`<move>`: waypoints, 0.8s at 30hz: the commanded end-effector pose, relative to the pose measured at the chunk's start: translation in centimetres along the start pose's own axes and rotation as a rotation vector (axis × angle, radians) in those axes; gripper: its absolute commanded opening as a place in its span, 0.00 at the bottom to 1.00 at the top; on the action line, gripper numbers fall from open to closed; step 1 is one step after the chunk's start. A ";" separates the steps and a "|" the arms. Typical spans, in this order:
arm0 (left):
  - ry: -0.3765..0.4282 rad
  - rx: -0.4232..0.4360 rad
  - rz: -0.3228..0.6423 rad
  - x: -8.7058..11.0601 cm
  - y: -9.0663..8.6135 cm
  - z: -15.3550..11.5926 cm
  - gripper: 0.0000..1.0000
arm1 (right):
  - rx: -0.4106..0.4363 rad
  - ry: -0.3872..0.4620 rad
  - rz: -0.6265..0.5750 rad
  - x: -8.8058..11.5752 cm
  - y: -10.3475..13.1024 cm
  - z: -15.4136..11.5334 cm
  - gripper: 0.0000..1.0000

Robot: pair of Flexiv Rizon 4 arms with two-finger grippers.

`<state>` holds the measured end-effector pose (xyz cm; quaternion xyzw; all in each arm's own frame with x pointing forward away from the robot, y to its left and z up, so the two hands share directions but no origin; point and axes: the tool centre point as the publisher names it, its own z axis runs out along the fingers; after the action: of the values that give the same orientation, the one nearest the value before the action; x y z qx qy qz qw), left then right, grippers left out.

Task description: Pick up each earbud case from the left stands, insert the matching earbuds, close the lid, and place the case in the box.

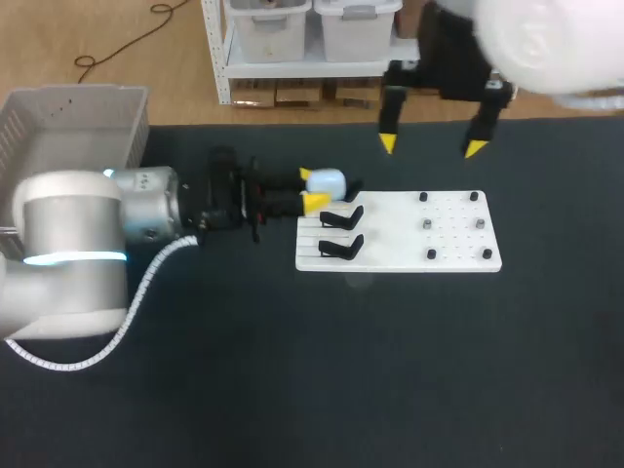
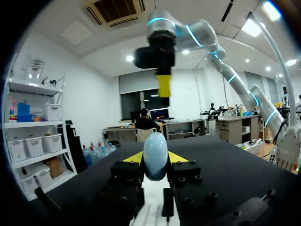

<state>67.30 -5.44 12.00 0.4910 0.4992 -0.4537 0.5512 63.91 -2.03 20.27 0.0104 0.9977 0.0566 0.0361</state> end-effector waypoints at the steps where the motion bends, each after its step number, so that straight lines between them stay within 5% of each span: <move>1: 0.025 -0.110 -0.003 -3.2 -0.3 -2.5 0.00 | -0.037 -0.253 -0.040 3.3 -1.1 -0.6 1.00; 13: 0.135 -0.323 -0.006 -8.0 0.8 -6.4 0.00 | -0.040 -0.284 -0.154 4.3 -0.8 0.6 1.00; 24: 0.326 -0.656 -0.003 -7.9 3.2 -15.2 0.00 | -0.040 -0.284 -0.154 4.3 -0.8 0.6 1.00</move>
<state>69.18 7.76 19.16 0.4403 0.6521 -0.2961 0.5414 59.99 -2.49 19.42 -0.0622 0.9842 0.0692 0.1504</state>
